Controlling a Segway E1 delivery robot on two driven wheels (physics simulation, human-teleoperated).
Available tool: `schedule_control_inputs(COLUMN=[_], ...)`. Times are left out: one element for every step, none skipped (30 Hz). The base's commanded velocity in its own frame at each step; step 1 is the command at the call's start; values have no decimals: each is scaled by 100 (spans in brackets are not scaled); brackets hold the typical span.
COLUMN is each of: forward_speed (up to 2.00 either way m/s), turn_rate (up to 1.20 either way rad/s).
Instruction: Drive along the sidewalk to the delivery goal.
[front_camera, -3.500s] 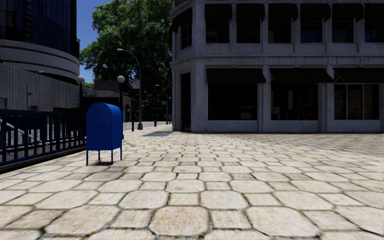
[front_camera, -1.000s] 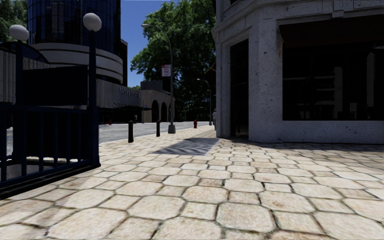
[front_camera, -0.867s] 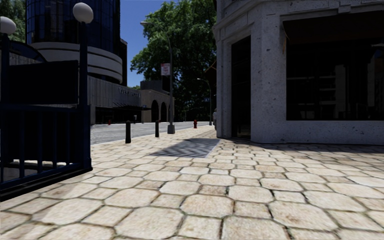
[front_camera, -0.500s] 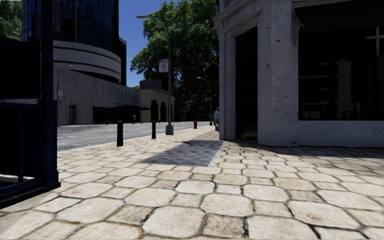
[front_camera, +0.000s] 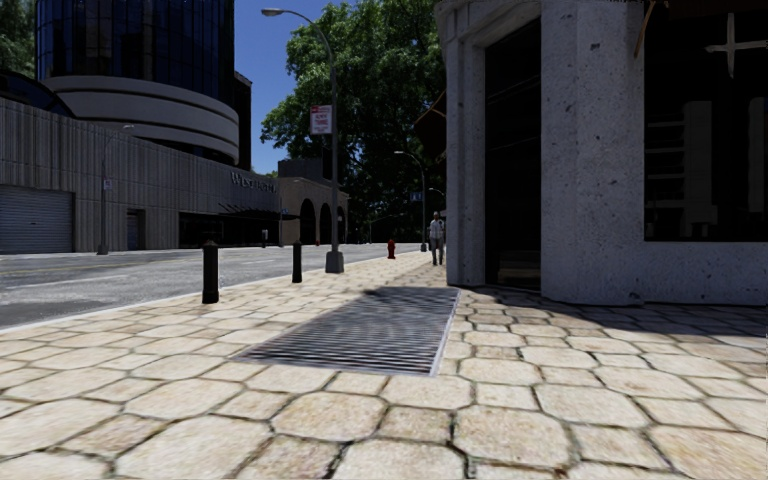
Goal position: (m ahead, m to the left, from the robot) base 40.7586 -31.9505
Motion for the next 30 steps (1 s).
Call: schedule_control_inputs(forward_speed=[200,200,200,200,200,200,200,200,200,200,200,200,200,200,200,200,200,200,200,200,200,200,200,200,200,200,200,200,200,200], turn_rate=[26,26,28,28,28,28,28,28,28,28,28,28,28,28,28,26,26,14,3,0,0,0,0,0,0,0,0,0,0,0])
